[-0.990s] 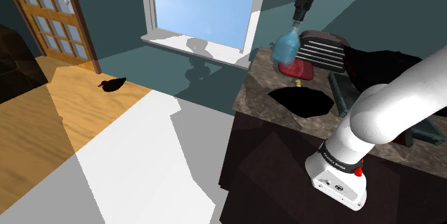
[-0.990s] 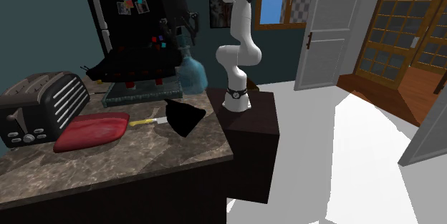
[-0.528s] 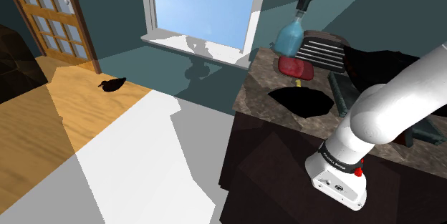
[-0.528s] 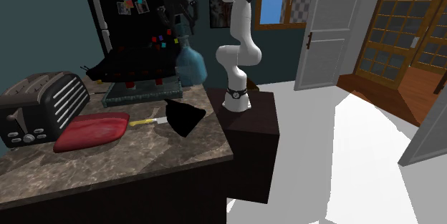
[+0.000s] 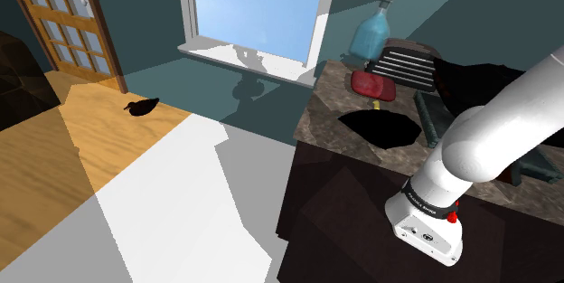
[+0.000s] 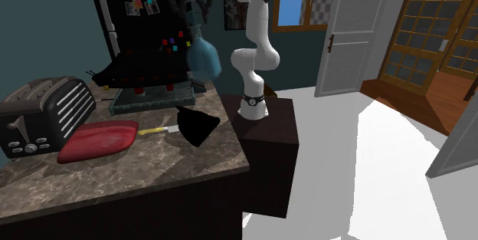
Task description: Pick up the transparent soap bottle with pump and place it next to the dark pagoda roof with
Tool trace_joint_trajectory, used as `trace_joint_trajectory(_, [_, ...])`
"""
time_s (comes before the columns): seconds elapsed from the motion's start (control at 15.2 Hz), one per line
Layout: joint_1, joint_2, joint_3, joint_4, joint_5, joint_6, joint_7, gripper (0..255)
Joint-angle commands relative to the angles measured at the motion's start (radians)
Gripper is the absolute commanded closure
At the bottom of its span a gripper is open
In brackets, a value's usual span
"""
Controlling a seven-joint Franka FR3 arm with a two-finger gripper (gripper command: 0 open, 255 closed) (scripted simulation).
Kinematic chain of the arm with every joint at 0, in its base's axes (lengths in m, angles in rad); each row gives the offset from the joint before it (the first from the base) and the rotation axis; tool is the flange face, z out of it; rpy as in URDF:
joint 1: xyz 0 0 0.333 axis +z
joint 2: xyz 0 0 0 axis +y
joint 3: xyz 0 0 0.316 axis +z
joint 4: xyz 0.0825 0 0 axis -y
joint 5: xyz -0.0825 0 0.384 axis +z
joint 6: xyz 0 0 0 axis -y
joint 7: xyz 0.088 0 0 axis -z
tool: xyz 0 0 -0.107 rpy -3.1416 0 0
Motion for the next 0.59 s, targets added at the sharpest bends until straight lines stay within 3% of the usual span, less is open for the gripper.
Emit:
trace_joint_trajectory(0.0, [0.001,0.02,-0.004,0.05,0.007,-0.032,-0.002,255])
trace_joint_trajectory(0.53, [0.0,0.107,-0.027,0.261,0.038,-0.163,-0.016,255])
